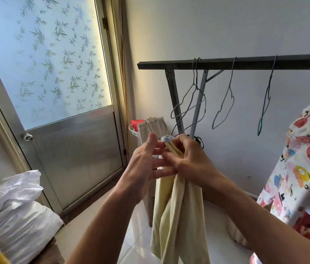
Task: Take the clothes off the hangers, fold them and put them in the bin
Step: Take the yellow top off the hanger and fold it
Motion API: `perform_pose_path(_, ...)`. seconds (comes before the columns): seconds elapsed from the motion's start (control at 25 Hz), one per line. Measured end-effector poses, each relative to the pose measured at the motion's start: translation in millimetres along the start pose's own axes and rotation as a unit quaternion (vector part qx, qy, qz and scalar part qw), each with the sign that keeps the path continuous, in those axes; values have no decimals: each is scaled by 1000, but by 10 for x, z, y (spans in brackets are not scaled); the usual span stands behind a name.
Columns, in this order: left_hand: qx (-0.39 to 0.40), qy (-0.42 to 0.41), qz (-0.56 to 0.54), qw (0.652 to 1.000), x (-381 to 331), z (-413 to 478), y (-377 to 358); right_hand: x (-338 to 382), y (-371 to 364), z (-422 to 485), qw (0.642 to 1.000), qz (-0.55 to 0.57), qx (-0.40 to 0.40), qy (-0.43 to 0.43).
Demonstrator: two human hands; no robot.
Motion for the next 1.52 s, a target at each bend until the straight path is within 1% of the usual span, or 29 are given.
perform_pose_path(0.04, -1, -34, 64, 997, -57, 20, 58, 16, 31, 12, 1000, 9, 5, 4)
perform_pose_path(0.08, -3, -96, 172, 980, -151, 76, 146, 31, 64, 31, 1000, 20, 12, 5)
perform_pose_path(0.12, 5, -162, 294, 942, -299, 127, 197, 56, 87, 40, 999, 33, 25, 6)
perform_pose_path(0.16, 37, -208, 389, 897, -401, 184, 190, 85, 88, 39, 998, 45, 47, 11)
perform_pose_path(0.2, 92, -233, 441, 862, -448, 255, 132, 133, 77, 27, 995, 63, 73, 19)
perform_pose_path(0.24, 148, -239, 455, 845, -458, 329, 75, 185, 67, 6, 991, 85, 98, 30)
perform_pose_path(0.28, 192, -234, 447, 841, -474, 382, 24, 227, 64, -15, 986, 115, 114, 38)
perform_pose_path(0.32, 212, -226, 424, 851, -510, 430, -17, 251, 85, -22, 982, 144, 115, 45)
perform_pose_path(0.4, 217, -208, 374, 877, -552, 503, -76, 223, 189, -29, 981, 172, 76, 51)
perform_pose_path(0.48, 202, -225, 373, 877, -609, 542, -104, 69, 250, -34, 989, 139, 30, 38)
perform_pose_path(0.6, 190, -236, 379, 874, -706, 579, -87, -260, 176, -95, 995, 99, 26, 2)
perform_pose_path(0.72, 157, -234, 389, 877, -810, 587, 28, -449, 93, -140, 997, 70, 23, -16)
perform_pose_path(0.8, 130, -231, 400, 877, -871, 568, 119, -439, 97, -151, 997, 72, 9, -10)
perform_pose_path(0.84, 117, -228, 402, 879, -901, 556, 166, -408, 133, -149, 997, 74, -13, -2)
perform_pose_path(0.92, 98, -219, 378, 894, -946, 531, 234, -336, 221, -161, 994, 93, -56, 21)
perform_pose_path(0.96, 93, -221, 367, 899, -974, 514, 248, -303, 229, -169, 992, 109, -62, 34)
perform_pose_path(1.08, 94, -239, 363, 896, -1066, 485, 215, -277, 144, -209, 987, 144, -45, 63)
perform_pose_path(1.2, 99, -249, 386, 883, -1103, 505, 182, -324, 24, -232, 983, 170, -17, 72)
perform_pose_path(1.36, 117, -254, 403, 872, -1123, 507, 143, -218, 6, -241, 979, 151, -53, 125)
perform_pose_path(1.4, 121, -253, 404, 870, -1126, 507, 134, -196, -12, -229, 979, 152, -46, 130)
perform_pose_path(1.44, 121, -254, 407, 869, -1130, 511, 131, -203, -54, -201, 980, 159, -20, 121)
perform_pose_path(1.52, 121, -258, 412, 866, -1140, 525, 137, -316, -200, -138, 981, 172, 73, 61)
Point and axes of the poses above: each hand's wrist, its own z-axis towards the middle knuckle, its own y-axis out of the back of the hand, x = y × z, the point moved 8 cm from there along z, towards the middle knuckle, and after that the axes turned 12 degrees about -y, right-handed, at the moved point
